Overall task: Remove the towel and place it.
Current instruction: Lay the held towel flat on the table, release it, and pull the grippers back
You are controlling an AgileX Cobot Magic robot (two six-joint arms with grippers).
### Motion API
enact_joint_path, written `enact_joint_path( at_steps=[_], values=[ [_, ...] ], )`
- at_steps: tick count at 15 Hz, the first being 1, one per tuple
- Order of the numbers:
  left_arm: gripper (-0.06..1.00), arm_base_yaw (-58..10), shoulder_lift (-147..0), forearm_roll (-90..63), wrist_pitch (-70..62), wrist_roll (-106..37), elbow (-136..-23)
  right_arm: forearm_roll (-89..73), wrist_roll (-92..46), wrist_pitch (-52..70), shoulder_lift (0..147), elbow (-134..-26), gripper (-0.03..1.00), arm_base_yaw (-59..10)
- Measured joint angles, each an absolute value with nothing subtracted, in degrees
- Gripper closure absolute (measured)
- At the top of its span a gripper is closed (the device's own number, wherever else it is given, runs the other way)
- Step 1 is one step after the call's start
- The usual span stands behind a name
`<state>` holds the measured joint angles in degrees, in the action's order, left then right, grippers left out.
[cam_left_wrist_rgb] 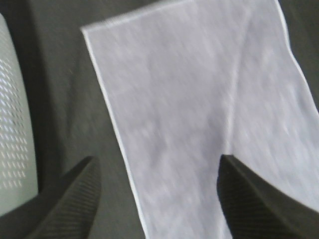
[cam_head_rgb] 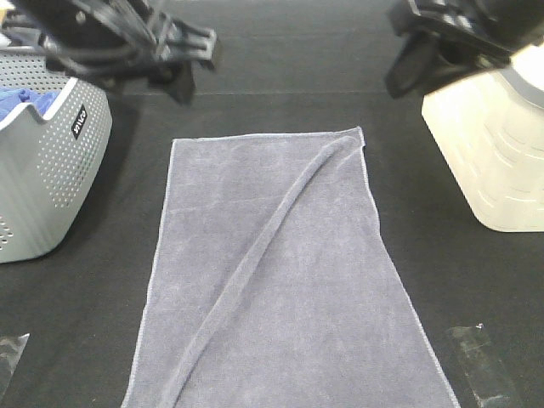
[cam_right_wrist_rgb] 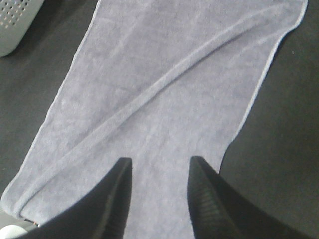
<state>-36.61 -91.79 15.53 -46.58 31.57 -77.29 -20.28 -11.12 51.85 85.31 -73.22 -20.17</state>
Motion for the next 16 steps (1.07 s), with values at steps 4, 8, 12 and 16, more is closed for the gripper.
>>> enact_joint_path(
  at_steps=[4,8,12,16],
  values=[
    [0.33,-26.41,-102.79,9.51,-44.92,25.04,-84.34,-19.82,-10.83,54.95,99.24,-86.86,0.61,-20.17],
    [0.33,-22.17,-115.05,0.00,-45.44,18.28,-96.94,-15.36,-6.36,56.32,110.87,-99.41,0.61,-20.17],
    [0.33,-22.00,-129.03,-0.52,-52.25,17.19,-113.90,-14.32,-5.21,60.10,119.63,-106.46,0.61,-20.17],
    [0.33,-21.37,-143.30,1.83,-61.48,19.14,-132.93,-14.09,-5.21,60.68,121.41,-106.68,0.61,-20.17]
  ],
)
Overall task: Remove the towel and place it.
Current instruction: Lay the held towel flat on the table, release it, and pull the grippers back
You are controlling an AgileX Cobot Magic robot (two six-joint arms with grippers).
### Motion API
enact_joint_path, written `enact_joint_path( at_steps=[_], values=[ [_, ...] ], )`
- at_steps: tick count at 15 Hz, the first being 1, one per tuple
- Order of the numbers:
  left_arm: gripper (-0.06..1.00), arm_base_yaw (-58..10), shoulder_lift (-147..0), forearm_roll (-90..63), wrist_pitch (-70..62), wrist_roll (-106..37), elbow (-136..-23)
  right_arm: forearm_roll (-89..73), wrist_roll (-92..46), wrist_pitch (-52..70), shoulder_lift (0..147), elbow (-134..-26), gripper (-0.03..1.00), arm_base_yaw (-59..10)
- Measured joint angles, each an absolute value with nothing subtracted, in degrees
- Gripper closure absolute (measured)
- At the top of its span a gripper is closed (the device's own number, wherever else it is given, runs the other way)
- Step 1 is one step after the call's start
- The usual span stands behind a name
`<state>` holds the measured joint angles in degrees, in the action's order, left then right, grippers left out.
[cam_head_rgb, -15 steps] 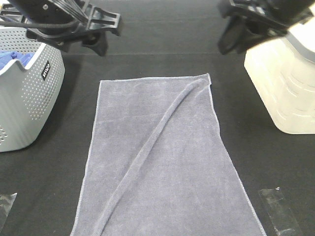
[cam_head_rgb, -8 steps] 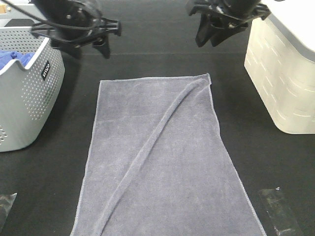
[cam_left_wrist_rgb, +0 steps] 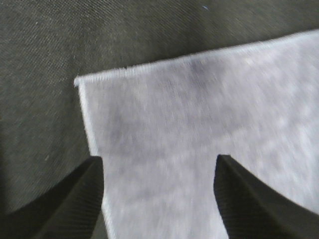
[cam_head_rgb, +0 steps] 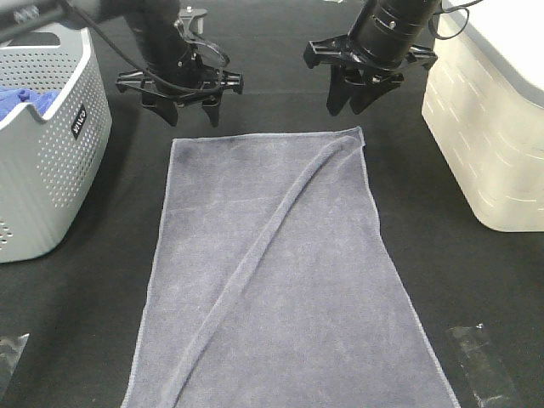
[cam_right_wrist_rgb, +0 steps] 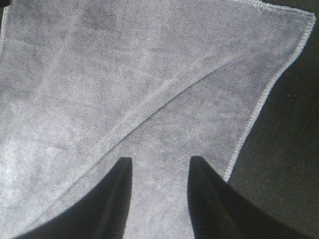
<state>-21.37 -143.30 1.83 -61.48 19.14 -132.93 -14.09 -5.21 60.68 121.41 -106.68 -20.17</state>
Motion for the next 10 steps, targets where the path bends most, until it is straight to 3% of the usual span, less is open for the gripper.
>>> enact_joint_path(
  at_steps=[3,10],
  values=[
    [0.37,-19.19,-149.14,2.01,-65.20,21.08,-141.06,-12.89,-5.16,60.73,121.41,-106.86,0.61,-20.11],
    [0.37,-17.02,-152.01,3.15,-64.57,21.66,-142.44,-12.89,-5.16,60.73,121.41,-106.86,0.61,-20.05]
  ],
)
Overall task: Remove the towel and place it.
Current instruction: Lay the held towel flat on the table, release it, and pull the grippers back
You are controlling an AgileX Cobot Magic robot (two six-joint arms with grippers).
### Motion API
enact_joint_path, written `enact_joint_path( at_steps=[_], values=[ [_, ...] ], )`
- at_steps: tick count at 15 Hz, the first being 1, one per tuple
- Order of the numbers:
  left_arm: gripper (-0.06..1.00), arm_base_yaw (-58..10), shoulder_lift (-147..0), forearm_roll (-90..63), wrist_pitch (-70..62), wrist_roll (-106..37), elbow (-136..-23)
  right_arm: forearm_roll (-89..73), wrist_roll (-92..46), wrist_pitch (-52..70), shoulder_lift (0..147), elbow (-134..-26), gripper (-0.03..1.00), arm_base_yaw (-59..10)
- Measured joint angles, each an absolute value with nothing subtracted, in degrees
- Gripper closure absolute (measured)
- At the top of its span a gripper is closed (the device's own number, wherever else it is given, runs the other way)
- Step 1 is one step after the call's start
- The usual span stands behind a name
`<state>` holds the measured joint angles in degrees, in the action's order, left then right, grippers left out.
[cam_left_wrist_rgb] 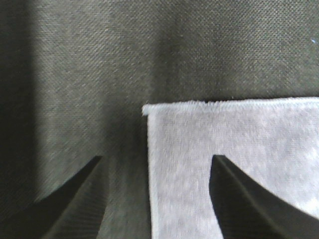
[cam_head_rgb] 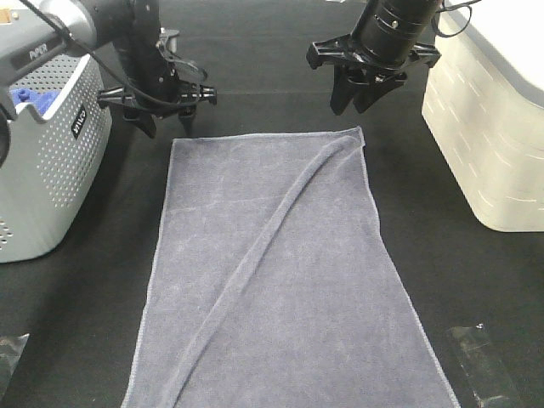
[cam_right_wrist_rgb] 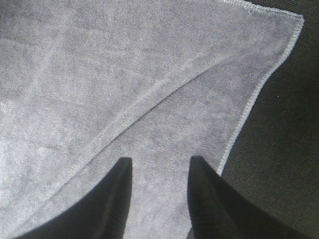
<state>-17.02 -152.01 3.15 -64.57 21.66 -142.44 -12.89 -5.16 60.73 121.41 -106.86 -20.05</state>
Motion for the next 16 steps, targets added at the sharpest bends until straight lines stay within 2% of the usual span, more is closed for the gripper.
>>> enact_joint_path(
  at_steps=[6,7,8,9,14,15,16],
  values=[
    [0.37,-17.02,-155.04,4.70,-64.40,21.66,-142.44,-12.89,-5.16,60.73,121.41,-106.86,0.61,-20.05],
    [0.38,-17.02,-155.50,4.81,-64.40,21.66,-142.49,-12.89,-5.16,60.73,121.41,-106.86,0.61,-20.05],
    [0.44,-17.02,-155.84,4.70,-64.34,21.66,-142.55,-12.89,-5.16,60.73,121.41,-106.86,0.61,-20.05],
    [0.44,-17.02,-155.84,4.70,-64.34,21.66,-142.55,-12.89,-5.16,60.73,121.41,-106.86,0.61,-20.05],
    [0.66,-17.07,-156.42,4.35,-64.00,21.66,-142.90,-12.83,-5.16,61.13,121.41,-106.86,0.61,-20.05],
    [0.74,-17.07,-156.42,4.35,-63.77,21.49,-142.90,-12.83,-5.16,61.13,121.41,-106.86,0.61,-20.05],
    [0.86,-17.07,-156.42,4.76,-63.60,20.34,-143.01,-12.83,-5.16,61.13,121.41,-106.86,0.61,-20.05]
  ],
)
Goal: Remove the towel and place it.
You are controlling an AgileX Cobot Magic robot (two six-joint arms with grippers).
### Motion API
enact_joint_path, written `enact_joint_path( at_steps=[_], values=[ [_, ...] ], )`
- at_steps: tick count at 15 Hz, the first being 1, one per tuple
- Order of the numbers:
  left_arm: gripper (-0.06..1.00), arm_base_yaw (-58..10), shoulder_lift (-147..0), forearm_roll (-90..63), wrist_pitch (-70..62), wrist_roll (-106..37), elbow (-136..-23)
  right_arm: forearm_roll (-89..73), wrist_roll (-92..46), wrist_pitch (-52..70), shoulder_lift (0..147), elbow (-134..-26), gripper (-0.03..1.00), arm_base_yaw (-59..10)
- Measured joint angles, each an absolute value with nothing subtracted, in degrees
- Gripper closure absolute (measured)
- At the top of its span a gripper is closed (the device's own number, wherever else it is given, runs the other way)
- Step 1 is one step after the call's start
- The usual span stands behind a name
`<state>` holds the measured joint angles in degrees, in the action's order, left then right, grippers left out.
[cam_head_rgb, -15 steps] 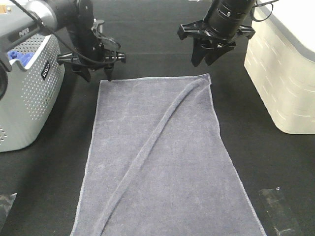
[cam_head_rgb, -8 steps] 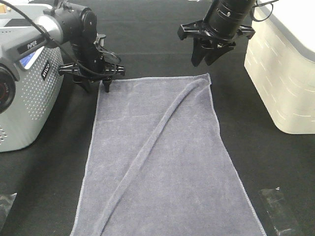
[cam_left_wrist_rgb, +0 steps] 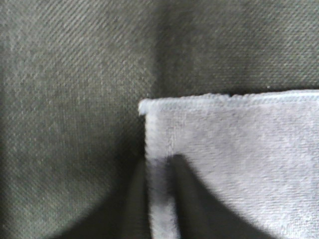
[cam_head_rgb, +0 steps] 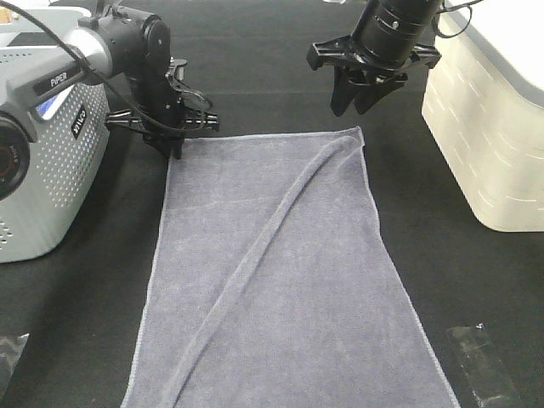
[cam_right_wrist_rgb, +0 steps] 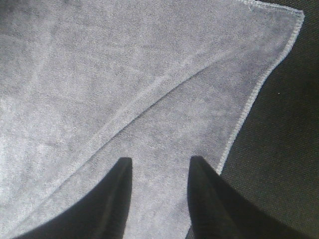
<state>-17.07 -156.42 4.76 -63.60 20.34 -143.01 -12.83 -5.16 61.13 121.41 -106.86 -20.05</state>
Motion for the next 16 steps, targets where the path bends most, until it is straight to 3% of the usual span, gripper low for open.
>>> enact_joint_path(
  at_steps=[2,5,9,16],
  values=[
    [0.94,-17.07,-156.65,5.10,-64.29,18.96,-144.27,-12.83,-5.16,61.13,121.41,-106.86,0.61,-20.05],
    [0.94,-17.07,-156.88,6.65,-64.46,18.79,-147.71,-12.38,-5.16,60.73,121.41,-106.86,0.61,-20.05],
    [0.94,-17.07,-156.88,8.54,-66.86,18.68,-153.67,-7.22,-2.86,51.74,124.05,-106.86,0.61,-20.05],
    [0.94,-17.07,-156.99,9.11,-68.64,18.62,-154.01,-5.21,-0.34,35.98,132.41,-106.86,0.55,-20.05]
  ],
)
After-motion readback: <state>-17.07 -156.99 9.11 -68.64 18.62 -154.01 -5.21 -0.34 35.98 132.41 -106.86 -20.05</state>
